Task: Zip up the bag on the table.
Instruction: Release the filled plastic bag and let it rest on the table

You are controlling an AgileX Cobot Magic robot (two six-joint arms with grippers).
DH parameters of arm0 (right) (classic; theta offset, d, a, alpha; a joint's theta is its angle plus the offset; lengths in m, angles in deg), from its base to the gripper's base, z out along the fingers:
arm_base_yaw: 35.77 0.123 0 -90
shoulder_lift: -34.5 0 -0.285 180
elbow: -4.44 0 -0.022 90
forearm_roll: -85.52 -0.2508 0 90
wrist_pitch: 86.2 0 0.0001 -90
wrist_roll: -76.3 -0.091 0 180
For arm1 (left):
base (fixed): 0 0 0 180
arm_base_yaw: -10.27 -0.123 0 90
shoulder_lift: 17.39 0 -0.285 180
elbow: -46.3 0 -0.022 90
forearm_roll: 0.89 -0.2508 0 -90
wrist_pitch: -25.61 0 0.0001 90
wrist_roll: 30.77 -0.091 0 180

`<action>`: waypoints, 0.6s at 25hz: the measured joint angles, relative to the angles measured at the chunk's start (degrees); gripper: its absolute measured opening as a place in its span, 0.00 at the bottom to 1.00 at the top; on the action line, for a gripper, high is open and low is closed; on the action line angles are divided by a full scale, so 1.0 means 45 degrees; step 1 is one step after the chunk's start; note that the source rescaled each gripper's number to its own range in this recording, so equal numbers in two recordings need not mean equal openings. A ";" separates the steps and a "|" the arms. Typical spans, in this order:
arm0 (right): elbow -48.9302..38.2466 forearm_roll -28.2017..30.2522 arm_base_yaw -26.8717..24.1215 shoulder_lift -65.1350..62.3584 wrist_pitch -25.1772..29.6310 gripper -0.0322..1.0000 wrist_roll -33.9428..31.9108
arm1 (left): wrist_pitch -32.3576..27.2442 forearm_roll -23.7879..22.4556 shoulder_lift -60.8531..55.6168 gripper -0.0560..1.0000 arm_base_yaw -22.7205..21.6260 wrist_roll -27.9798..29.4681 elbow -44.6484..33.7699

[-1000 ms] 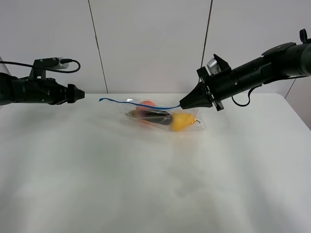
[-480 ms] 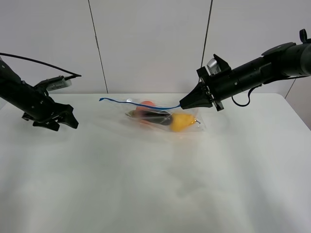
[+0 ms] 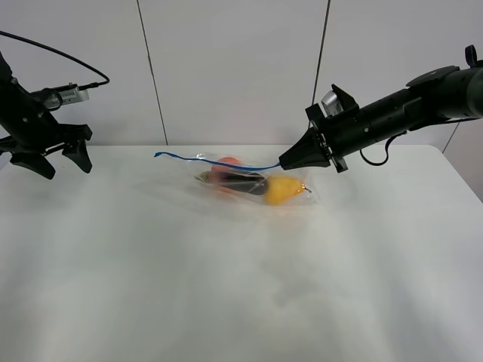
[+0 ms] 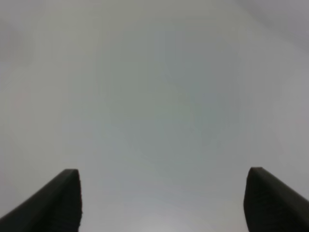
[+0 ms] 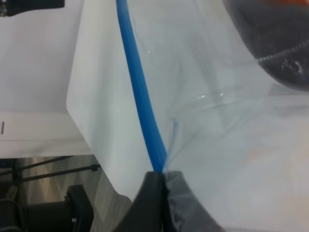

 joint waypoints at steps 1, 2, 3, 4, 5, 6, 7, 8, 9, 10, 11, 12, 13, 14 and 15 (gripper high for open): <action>0.0000 0.0102 0.0000 0.0000 0.0000 0.05 -0.0066 | -0.0372 0.0066 0.0000 0.92 0.0000 0.0009 0.0036; 0.0000 0.0293 0.0000 0.0000 0.0000 0.08 -0.0211 | -0.0677 0.0093 0.0000 0.92 0.0000 0.0009 0.0036; 0.0000 0.0456 0.0000 0.0000 -0.0050 0.11 -0.0375 | -0.0958 0.0098 0.0000 0.92 0.0000 0.0009 0.0036; 0.0000 0.0644 0.0000 0.0000 -0.0126 0.18 -0.0607 | -0.1228 0.0098 0.0000 0.92 0.0000 0.0009 0.0036; 0.0000 0.0644 0.0000 0.0000 -0.0126 0.18 -0.0607 | -0.1368 0.0109 0.0000 0.92 0.0000 0.0009 0.0036; 0.0000 0.0841 0.0000 0.0000 -0.0243 0.26 -0.0773 | -0.1427 0.0107 0.0000 0.92 0.0000 0.0014 0.0036; 0.0000 0.0973 0.0000 0.0000 -0.0344 0.34 -0.0901 | -0.1489 0.0107 0.0000 0.92 0.0000 0.0014 0.0036; 0.0000 0.1110 0.0000 0.0000 -0.0407 0.43 -0.1033 | -0.1516 0.0107 0.0000 0.92 0.0000 0.0014 0.0036; 0.0000 0.1231 0.0000 -0.0009 -0.0467 0.55 -0.1093 | -0.1516 0.0107 0.0000 0.92 0.0000 0.0014 0.0036; 0.0000 0.1338 0.0000 -0.0029 -0.0523 0.66 -0.1105 | -0.1516 0.0107 -0.0014 0.92 0.0000 0.0014 0.0036; 0.0000 0.1415 0.0000 -0.0033 -0.0625 0.74 -0.1104 | -0.1516 0.0107 -0.0080 0.92 0.0000 0.0014 0.0002; 0.0000 0.1485 0.0000 -0.0078 -0.0716 0.81 -0.1104 | -0.1516 0.0107 -0.0219 0.92 0.0000 0.0014 -0.0082; 0.0000 0.1610 0.0000 -0.0142 -0.0834 0.85 -0.1118 | -0.1516 0.0107 -0.0418 0.92 0.0012 0.0014 -0.0224; 0.0000 0.1782 0.0000 -0.0221 -0.0972 0.87 -0.1182 | -0.1516 0.0107 -0.0673 0.92 0.0012 0.0014 -0.0389; 0.0000 0.1928 0.0000 -0.0305 -0.1092 0.89 -0.1269 | -0.1516 0.0107 -0.0673 0.92 0.0012 0.0014 -0.0389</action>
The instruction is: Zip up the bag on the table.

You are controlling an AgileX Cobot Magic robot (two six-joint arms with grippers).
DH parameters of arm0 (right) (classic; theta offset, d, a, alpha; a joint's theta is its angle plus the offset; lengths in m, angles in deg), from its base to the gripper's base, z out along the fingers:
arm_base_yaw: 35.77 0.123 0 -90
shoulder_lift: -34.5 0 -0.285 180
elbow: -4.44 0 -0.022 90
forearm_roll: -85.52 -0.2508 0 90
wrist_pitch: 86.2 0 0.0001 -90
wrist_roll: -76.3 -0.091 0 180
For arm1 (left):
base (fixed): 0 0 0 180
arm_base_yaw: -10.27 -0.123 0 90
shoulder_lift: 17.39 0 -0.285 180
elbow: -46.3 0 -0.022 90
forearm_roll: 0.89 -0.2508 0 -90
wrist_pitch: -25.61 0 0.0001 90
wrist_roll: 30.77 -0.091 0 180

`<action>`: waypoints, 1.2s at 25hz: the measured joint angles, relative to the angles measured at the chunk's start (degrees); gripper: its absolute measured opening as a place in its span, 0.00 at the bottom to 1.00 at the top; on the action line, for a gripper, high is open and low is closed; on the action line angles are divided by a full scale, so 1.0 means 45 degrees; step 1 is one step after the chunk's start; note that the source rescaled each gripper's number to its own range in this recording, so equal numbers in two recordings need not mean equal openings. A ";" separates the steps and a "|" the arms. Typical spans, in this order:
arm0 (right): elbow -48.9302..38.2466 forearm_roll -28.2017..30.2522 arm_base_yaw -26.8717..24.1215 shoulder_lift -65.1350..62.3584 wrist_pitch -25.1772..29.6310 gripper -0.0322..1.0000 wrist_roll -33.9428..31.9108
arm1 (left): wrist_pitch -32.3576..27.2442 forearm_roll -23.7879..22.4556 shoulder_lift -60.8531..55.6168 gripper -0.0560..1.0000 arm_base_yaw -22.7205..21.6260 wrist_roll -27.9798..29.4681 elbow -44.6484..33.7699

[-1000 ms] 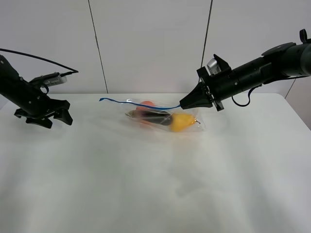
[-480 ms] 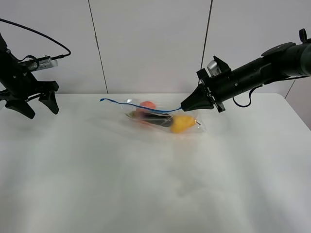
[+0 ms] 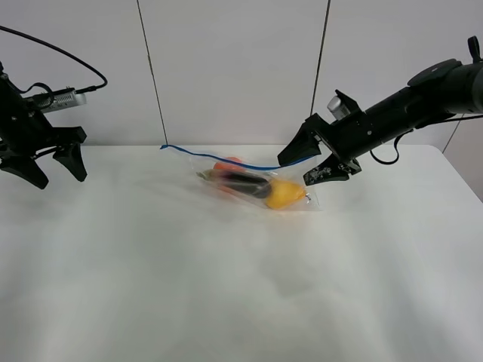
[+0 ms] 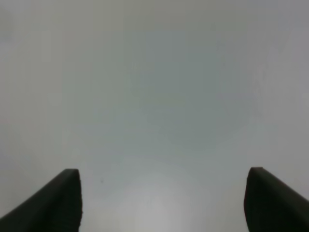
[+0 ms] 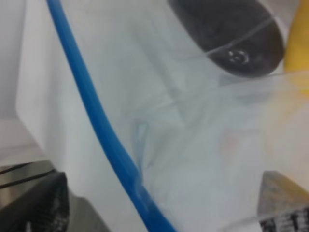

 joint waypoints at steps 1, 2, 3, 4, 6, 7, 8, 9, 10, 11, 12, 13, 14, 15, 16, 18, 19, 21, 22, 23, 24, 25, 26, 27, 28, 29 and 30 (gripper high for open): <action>0.0000 0.0206 0.0000 -0.0108 -0.0111 0.90 -0.0123 | 0.0000 0.0000 -0.0241 0.92 0.0000 0.0000 -0.0159; 0.0000 0.0477 0.0000 -0.0206 -0.0195 0.90 -0.0210 | 0.0000 0.0000 -0.0557 0.92 0.0000 0.0000 -0.0377; 0.0040 0.0774 0.0000 -0.0283 -0.0242 0.90 -0.0328 | 0.0000 0.0000 -0.0908 0.92 0.0000 0.0000 -0.0629; 0.0120 0.1052 0.0000 -0.0333 -0.0251 0.90 -0.0515 | 0.0000 0.0000 -0.1196 0.92 0.0000 0.0000 -0.0905; 0.0264 0.1676 0.0000 -0.0430 -0.0341 0.91 -0.0816 | 0.0000 0.0000 -0.2331 0.92 0.0000 0.0000 -0.1920; 0.0356 0.1901 0.0000 -0.0463 -0.0325 0.91 -0.0988 | 0.0000 -0.0065 -0.2684 0.92 0.0000 0.0000 -0.2272; 0.0500 0.2085 0.0000 -0.0463 -0.0325 0.91 -0.1172 | 0.0000 -0.0193 -0.3147 0.92 0.0000 0.0000 -0.2706; 0.0598 0.2203 -0.0004 -0.0468 -0.0310 0.91 -0.1265 | 0.0000 -0.0309 -0.3644 0.92 0.0000 0.0000 -0.3147; 0.0632 0.2266 -0.0004 -0.0468 -0.0299 0.91 -0.1354 | -0.0006 -0.0380 -0.4178 0.92 0.0000 0.0000 -0.3574; 0.0658 0.2294 -0.0004 -0.0468 -0.0267 0.91 -0.1390 | -0.0006 -0.0439 -0.4644 0.92 0.0000 0.0000 -0.3919; 0.0674 0.2324 -0.0004 -0.0468 -0.0239 0.91 -0.1399 | -0.0006 -0.0471 -0.5218 0.92 0.0000 0.0000 -0.4324; 0.0674 0.2353 -0.0004 -0.0468 -0.0234 0.91 -0.1414 | -0.0006 -0.0500 -0.5802 0.92 0.0000 0.0000 -0.4736; 0.0674 0.2381 -0.0004 -0.0468 -0.0222 0.91 -0.1442 | -0.0006 -0.0540 -0.6316 0.92 0.0000 0.0000 -0.5101; 0.0674 0.2410 -0.0004 -0.0468 -0.0206 0.91 -0.1442 | -0.0016 -0.0610 -0.6928 0.92 0.0000 0.0000 -0.5568; 0.0674 0.2447 -0.0004 -0.0468 -0.0159 0.91 -0.1442 | -0.0016 -0.0678 -0.7539 0.92 0.0000 0.0012 -0.6072; 0.0674 0.2457 -0.0004 -0.0468 -0.0047 0.91 -0.1452 | -0.0016 -0.0854 -0.8673 0.92 0.0000 0.0010 -0.7085; 0.0674 0.2457 -0.0004 -0.0468 0.0007 0.91 -0.1452 | -0.0016 -0.0937 -0.9286 0.92 0.0000 0.0010 -0.7654; 0.0674 0.2473 -0.0004 -0.0468 0.0013 0.91 -0.1466 | -0.0016 -0.0982 -1.0385 0.92 0.0000 0.0010 -0.8740; 0.0674 0.2473 -0.0004 -0.0468 0.0013 0.91 -0.1466 | -0.0032 -0.0982 -1.0990 0.92 0.0000 0.0010 -0.9159; 0.0674 0.2473 -0.0004 -0.0468 0.0013 0.91 -0.1479 | -0.0031 -0.0982 -1.1594 0.92 0.0000 0.0010 -0.9631; 0.0674 0.2485 -0.0004 -0.0468 0.0013 0.91 -0.1479 | -0.0031 -0.0982 -1.2188 0.92 0.0000 0.0010 -1.0061; 0.0674 0.2490 -0.0004 -0.0468 0.0013 0.91 -0.1490 | 0.0011 -0.0982 -1.2679 0.92 0.0000 0.0014 -1.0393; 0.0674 0.2489 -0.0004 -0.0468 0.0013 0.91 -0.1490 | 0.0060 -0.0982 -1.3262 0.92 0.0000 0.0085 -1.0764; 0.0674 0.2489 -0.0004 -0.0468 0.0013 0.91 -0.1490 | 0.0082 -0.0982 -1.3831 0.92 0.0000 0.0195 -1.1111; 0.0674 0.2489 -0.0004 -0.0468 0.0018 0.91 -0.1490 | 0.0113 -0.0982 -1.4303 0.92 0.0000 0.0285 -1.1446; 0.0674 0.2489 -0.0004 -0.0468 0.0018 0.91 -0.1490 | 0.0139 -0.0982 -1.4876 0.92 0.0000 0.0371 -1.1730; 0.0674 0.2493 -0.0004 -0.0468 0.0047 0.91 -0.1490 | 0.0219 -0.0982 -1.5438 0.92 0.0000 0.0430 -1.2041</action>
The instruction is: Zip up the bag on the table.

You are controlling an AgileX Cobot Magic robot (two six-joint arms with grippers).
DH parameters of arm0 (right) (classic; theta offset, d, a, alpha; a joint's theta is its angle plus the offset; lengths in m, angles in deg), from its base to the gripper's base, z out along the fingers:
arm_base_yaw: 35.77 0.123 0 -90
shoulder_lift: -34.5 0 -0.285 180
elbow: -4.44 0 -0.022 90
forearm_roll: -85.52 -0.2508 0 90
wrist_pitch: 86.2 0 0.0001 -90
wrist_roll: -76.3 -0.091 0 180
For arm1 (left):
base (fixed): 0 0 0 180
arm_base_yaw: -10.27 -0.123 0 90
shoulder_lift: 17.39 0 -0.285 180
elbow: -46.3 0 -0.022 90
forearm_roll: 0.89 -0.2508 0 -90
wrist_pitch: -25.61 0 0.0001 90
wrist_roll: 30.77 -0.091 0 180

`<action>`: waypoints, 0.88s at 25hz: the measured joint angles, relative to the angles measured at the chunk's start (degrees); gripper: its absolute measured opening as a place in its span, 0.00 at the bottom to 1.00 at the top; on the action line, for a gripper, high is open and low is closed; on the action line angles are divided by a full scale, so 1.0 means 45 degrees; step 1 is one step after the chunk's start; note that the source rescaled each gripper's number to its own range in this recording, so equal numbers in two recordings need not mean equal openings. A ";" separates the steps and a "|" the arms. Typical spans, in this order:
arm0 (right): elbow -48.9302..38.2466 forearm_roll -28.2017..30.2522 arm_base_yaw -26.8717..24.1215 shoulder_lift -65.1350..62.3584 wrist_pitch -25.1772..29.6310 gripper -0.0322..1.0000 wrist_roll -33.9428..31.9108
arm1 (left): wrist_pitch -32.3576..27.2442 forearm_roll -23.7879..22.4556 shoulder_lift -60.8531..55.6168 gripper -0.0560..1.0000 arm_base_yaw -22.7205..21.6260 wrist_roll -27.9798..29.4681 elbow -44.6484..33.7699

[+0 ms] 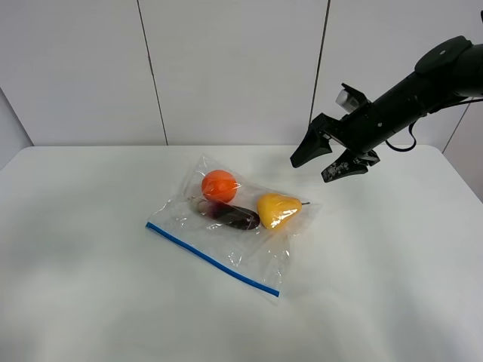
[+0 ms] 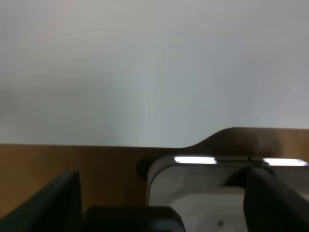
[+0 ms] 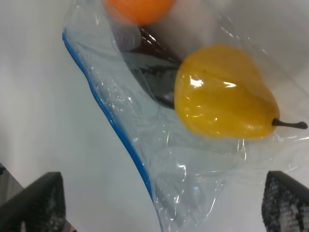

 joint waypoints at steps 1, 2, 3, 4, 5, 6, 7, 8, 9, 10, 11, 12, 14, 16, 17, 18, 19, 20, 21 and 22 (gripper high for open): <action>0.0000 0.0000 0.0000 0.0000 0.0015 0.91 0.0000 | 0.0073 0.0000 -0.0523 0.92 0.0000 0.0025 -0.0187; 0.0000 0.0000 0.0000 0.0000 0.0028 0.91 0.0000 | 0.0147 0.0000 -0.0933 0.92 0.0000 0.0049 -0.0244; 0.0000 0.0010 0.0000 0.0000 0.0028 0.91 0.0000 | 0.0248 0.0000 -0.1412 0.92 0.0000 0.0049 -0.0260; 0.0000 0.0010 0.0000 0.0000 0.0040 0.91 0.0000 | 0.0297 0.0000 -0.1848 0.92 0.0000 0.0049 -0.0260; 0.0000 0.0052 0.0000 0.0000 0.0065 0.91 0.0000 | 0.0331 0.0000 -0.2244 0.92 0.0000 0.0049 -0.0260; 0.0000 0.0073 0.0000 0.0000 0.0084 0.91 -0.0013 | 0.0346 0.0000 -0.2556 0.92 0.0000 0.0049 -0.0260; 0.0000 0.0169 0.0000 0.0000 0.0123 0.91 -0.0037 | 0.0346 0.0000 -0.2910 0.92 0.0000 0.0049 -0.0260; 0.0000 0.0296 0.0000 0.0000 0.0175 0.91 -0.0093 | 0.0346 0.0012 -0.3277 0.92 0.0000 0.0061 -0.0260; 0.0000 0.0454 0.0000 0.0000 0.0209 0.91 -0.0155 | 0.0346 0.0012 -0.3607 0.92 0.0000 0.0061 -0.0260; 0.0000 0.0626 0.0000 0.0000 0.0268 0.91 -0.0264 | 0.0346 0.0012 -0.4019 0.92 0.0030 0.0061 -0.0260; 0.0016 0.0858 0.0000 0.0000 0.0334 0.91 -0.0362 | 0.0346 0.0012 -0.4456 0.92 0.0080 0.0061 -0.0260; 0.0046 0.1199 0.0000 0.0000 0.0382 0.91 -0.0490 | 0.0346 0.0012 -0.4904 0.92 0.0146 0.0061 -0.0260; 0.0045 0.2005 0.0000 0.0000 0.0393 0.91 -0.0863 | 0.0336 0.0012 -0.5734 0.92 0.0345 0.0061 -0.0260; 0.0045 0.3023 0.0000 0.0000 0.0393 0.91 -0.1216 | 0.0336 0.0012 -0.6523 0.92 0.0709 0.0061 -0.0260; 0.0045 0.3498 0.0000 0.0000 0.0393 0.91 -0.1415 | 0.0336 0.0022 -0.6922 0.92 0.0875 0.0061 -0.0260; 0.0045 0.4071 0.0000 -0.0030 0.0393 0.91 -0.1623 | 0.0336 0.0022 -0.7298 0.92 0.1058 0.0061 -0.0260; 0.0059 0.4653 0.0000 -0.0101 0.0393 0.91 -0.1800 | 0.0336 0.0022 -0.7661 0.92 0.1187 0.0061 -0.0260; 0.0112 0.5117 0.0000 -0.0141 0.0393 0.91 -0.2010 | 0.0336 0.0022 -0.7956 0.92 0.1252 0.0061 -0.0260; 0.0266 0.5658 0.0000 -0.0182 0.0423 0.91 -0.2303 | 0.0336 0.0022 -0.8326 0.92 0.1279 0.0061 -0.0274; 0.0420 0.6064 0.0000 -0.0216 0.0436 0.91 -0.2499 | 0.0321 0.0022 -0.8622 0.92 0.1279 0.0061 -0.0274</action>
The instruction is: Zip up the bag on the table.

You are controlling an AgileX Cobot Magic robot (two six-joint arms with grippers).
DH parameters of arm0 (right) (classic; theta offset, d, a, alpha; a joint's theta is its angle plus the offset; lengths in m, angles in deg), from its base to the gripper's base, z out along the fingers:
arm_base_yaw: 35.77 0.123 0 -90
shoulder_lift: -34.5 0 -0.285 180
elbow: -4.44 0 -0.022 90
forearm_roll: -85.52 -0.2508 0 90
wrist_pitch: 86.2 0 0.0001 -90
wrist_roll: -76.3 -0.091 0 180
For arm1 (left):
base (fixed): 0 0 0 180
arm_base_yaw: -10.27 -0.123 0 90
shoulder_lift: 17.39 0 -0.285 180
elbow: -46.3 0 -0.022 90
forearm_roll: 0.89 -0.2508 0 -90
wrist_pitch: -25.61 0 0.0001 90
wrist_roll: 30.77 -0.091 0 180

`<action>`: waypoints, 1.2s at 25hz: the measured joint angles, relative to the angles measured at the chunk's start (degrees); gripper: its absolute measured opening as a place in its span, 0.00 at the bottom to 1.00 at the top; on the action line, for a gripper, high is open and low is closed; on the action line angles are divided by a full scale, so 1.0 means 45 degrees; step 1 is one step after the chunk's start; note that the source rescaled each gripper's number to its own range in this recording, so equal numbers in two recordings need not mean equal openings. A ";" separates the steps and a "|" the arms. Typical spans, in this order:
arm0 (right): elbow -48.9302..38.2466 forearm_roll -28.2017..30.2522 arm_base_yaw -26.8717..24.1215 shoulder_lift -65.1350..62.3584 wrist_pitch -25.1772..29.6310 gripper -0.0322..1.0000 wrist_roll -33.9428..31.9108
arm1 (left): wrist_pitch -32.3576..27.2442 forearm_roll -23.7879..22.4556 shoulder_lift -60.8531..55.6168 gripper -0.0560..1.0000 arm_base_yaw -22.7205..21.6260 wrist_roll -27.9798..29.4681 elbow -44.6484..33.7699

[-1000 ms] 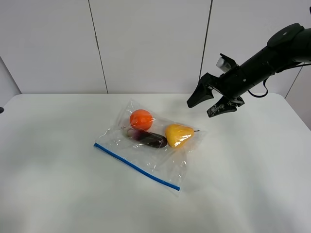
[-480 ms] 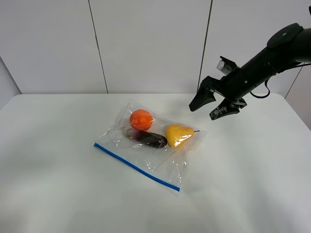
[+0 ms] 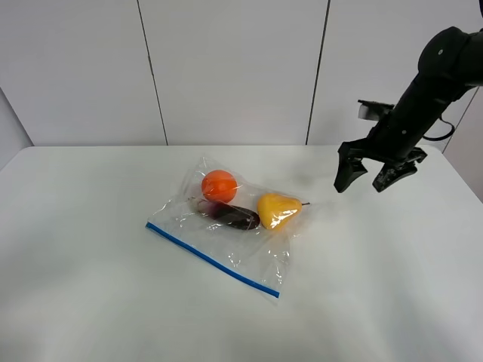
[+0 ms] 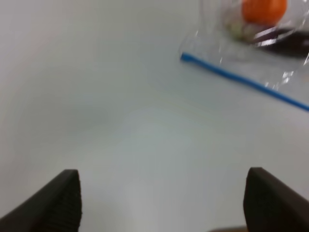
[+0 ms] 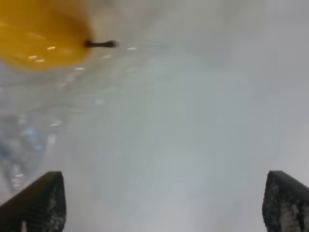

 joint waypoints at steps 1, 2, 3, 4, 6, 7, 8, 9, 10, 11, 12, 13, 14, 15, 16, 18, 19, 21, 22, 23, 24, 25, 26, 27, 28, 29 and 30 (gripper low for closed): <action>0.0203 0.0553 0.0000 -0.0040 0.0078 0.91 -0.0220 | -0.0012 0.0000 -0.0159 0.92 0.0000 0.0000 0.0000; 0.0422 0.0893 0.0000 -0.0043 0.0243 0.91 -0.0403 | -0.0028 0.0000 -0.0210 0.92 0.0000 0.0000 0.0000; 0.0615 0.1273 0.0000 -0.0070 0.0411 0.91 -0.0496 | -0.0026 0.0000 -0.0210 0.92 0.0000 0.0000 0.0000; 0.0745 0.1574 0.0000 -0.0083 0.0542 0.91 -0.0532 | -0.0010 0.0000 -0.0210 0.92 0.0000 0.0000 -0.0029; 0.0883 0.1963 0.0000 -0.0151 0.0616 0.91 -0.0689 | -0.0022 0.0000 -0.0210 0.92 0.0000 0.0000 -0.0074; 0.0893 0.2100 0.0000 -0.0227 0.0627 0.91 -0.0792 | -0.0006 0.0000 -0.0210 0.92 0.0000 0.0000 -0.0086; 0.0893 0.2210 0.0000 -0.0328 0.0644 0.91 -0.0950 | -0.0006 0.0000 -0.0210 0.92 0.0000 0.0000 -0.0086; 0.0893 0.2242 0.0000 -0.0434 0.0644 0.91 -0.1112 | -0.0006 0.0000 -0.0210 0.92 0.0000 0.0000 -0.0086; 0.0881 0.2273 0.0000 -0.0613 0.0644 0.91 -0.1284 | -0.0006 0.0014 -0.0210 0.92 0.0000 0.0000 -0.0086; 0.0844 0.2273 0.0000 -0.0844 0.0644 0.91 -0.1426 | -0.0006 0.0014 -0.0210 0.92 0.0000 0.0000 -0.0086; 0.0775 0.2281 0.0000 -0.1085 0.0644 0.91 -0.1493 | -0.0006 0.0014 -0.0210 0.92 0.0000 0.0000 -0.0086; 0.0606 0.2287 0.0000 -0.1427 0.0644 0.91 -0.1522 | -0.0006 0.0014 -0.0210 0.92 0.0000 0.0000 -0.0086; 0.0406 0.2313 0.0000 -0.1809 0.0644 0.91 -0.1551 | -0.0006 0.0014 -0.0210 0.92 0.0000 0.0000 -0.0086; 0.0213 0.2313 0.0000 -0.2213 0.0644 0.91 -0.1553 | -0.0006 0.0014 -0.0210 0.92 0.0000 0.0000 -0.0086; -0.0057 0.2313 0.0000 -0.2578 0.0644 0.91 -0.1577 | -0.0006 0.0014 -0.0210 0.92 0.0000 0.0000 -0.0086; -0.0733 0.2313 0.0000 -0.3476 0.0644 0.91 -0.1592 | -0.0006 0.0014 -0.0210 0.92 0.0000 0.0000 -0.0086; -0.1074 0.2313 0.0000 -0.3950 0.0653 0.91 -0.1605 | -0.0006 0.0014 -0.0210 0.92 0.0000 0.0000 -0.0086; -0.1991 0.2325 0.0000 -0.4816 0.0653 0.91 -0.1605 | -0.0006 0.0014 -0.0210 0.92 0.0000 0.0000 -0.0086; -0.2414 0.2323 0.0000 -0.5289 0.0653 0.91 -0.1605 | -0.0006 0.0014 -0.0210 0.92 0.0000 0.0000 -0.0086; -0.2851 0.2323 0.0000 -0.5684 0.0653 0.91 -0.1605 | -0.0006 0.0014 -0.0210 0.92 0.0000 0.0000 -0.0086; -0.3503 0.2323 0.0000 -0.6173 0.0653 0.91 -0.1605 | -0.0006 0.0014 -0.0210 0.92 0.0000 0.0000 -0.0086; -0.4076 0.2323 0.0000 -0.6678 0.0653 0.91 -0.1605 | -0.0006 0.0014 -0.0210 0.92 0.0000 0.0000 -0.0086; -0.4579 0.2323 0.0000 -0.7203 0.0653 0.91 -0.1605 | -0.0006 0.0014 -0.0210 0.92 0.0000 0.0000 -0.0086; -0.5088 0.2323 0.0000 -0.7648 0.0657 0.91 -0.1605 | -0.0006 0.0014 -0.0210 0.92 0.0000 0.0000 -0.0086; -0.5697 0.2323 0.0000 -0.8203 0.0684 0.91 -0.1605 | -0.0006 0.0014 -0.0210 0.92 0.0000 0.0000 -0.0086; -0.6301 0.2323 0.0000 -0.8784 0.0684 0.91 -0.1605 | -0.0006 0.0014 -0.0210 0.92 0.0000 0.0000 -0.0086; -0.6889 0.2323 0.0000 -0.9382 0.0684 0.91 -0.1605 | -0.0006 0.0014 -0.0210 0.92 0.0000 0.0000 -0.0086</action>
